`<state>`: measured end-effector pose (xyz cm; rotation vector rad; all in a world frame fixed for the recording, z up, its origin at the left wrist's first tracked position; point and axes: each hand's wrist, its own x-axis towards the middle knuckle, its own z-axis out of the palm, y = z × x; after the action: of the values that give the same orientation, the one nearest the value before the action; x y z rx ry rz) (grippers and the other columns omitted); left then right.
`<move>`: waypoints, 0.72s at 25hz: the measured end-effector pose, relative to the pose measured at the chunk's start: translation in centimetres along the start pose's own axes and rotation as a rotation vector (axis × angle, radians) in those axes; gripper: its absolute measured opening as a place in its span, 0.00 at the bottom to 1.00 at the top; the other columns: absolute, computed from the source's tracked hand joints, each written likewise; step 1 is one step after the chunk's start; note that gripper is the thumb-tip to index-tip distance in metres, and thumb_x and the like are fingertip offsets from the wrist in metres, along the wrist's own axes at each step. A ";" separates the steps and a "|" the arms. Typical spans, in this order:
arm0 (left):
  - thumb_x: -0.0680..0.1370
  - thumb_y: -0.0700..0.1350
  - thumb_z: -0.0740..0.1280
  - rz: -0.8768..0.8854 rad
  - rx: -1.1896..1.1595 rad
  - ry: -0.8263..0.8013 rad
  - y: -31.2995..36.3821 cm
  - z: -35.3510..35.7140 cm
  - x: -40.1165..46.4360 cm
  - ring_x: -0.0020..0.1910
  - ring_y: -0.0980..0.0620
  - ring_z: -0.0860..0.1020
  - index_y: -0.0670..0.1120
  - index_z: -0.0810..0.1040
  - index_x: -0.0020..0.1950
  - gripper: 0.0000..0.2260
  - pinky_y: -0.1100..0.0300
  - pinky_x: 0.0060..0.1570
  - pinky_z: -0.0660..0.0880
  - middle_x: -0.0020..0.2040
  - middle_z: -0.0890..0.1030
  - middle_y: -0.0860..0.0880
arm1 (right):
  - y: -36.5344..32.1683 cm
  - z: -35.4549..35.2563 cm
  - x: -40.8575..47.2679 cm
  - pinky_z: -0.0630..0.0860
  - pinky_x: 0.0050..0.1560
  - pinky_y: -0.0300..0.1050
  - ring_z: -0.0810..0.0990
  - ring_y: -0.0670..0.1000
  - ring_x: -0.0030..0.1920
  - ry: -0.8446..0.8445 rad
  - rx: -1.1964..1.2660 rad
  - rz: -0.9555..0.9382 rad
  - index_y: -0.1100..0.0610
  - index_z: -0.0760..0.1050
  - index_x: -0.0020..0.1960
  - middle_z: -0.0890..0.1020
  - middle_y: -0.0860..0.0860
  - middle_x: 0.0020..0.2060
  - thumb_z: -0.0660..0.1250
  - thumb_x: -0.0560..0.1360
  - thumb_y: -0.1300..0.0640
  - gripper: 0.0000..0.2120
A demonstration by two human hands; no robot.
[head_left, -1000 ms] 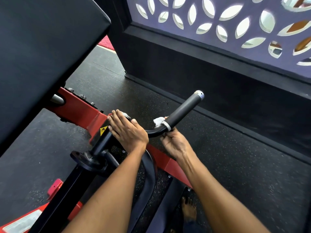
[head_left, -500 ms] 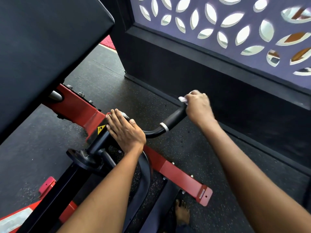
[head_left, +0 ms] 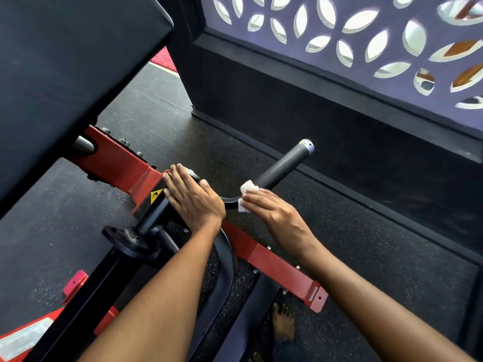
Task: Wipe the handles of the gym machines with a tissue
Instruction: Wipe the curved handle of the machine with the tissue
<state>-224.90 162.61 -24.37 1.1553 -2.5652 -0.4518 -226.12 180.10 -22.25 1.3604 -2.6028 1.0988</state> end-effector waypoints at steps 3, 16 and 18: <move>0.79 0.44 0.58 0.001 -0.003 -0.001 0.1 0.0 0.0 0.78 0.44 0.52 0.40 0.57 0.78 0.27 0.47 0.74 0.47 0.78 0.59 0.43 | -1.3 0.6 -4.3 0.76 0.59 0.49 0.79 0.48 0.53 0.184 0.093 0.433 0.59 0.81 0.53 0.83 0.52 0.51 0.60 0.76 0.65 0.12; 0.80 0.44 0.57 0.000 0.016 -0.003 0.1 -0.2 0.0 0.78 0.45 0.50 0.41 0.56 0.78 0.27 0.49 0.74 0.45 0.78 0.57 0.44 | -2.9 -0.8 2.2 0.76 0.53 0.45 0.79 0.54 0.46 0.894 1.678 1.468 0.63 0.73 0.50 0.79 0.57 0.44 0.55 0.78 0.71 0.09; 0.80 0.44 0.57 0.003 0.013 -0.001 0.1 -0.2 0.0 0.78 0.45 0.50 0.41 0.56 0.78 0.27 0.49 0.74 0.45 0.78 0.58 0.44 | -0.5 -2.8 2.8 0.75 0.47 0.35 0.77 0.46 0.43 1.026 0.993 1.278 0.57 0.76 0.54 0.79 0.50 0.45 0.59 0.78 0.68 0.11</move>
<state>-224.91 162.63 -24.13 1.1560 -2.5740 -0.4353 -228.32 179.55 -19.01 -1.1240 -1.7834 2.3557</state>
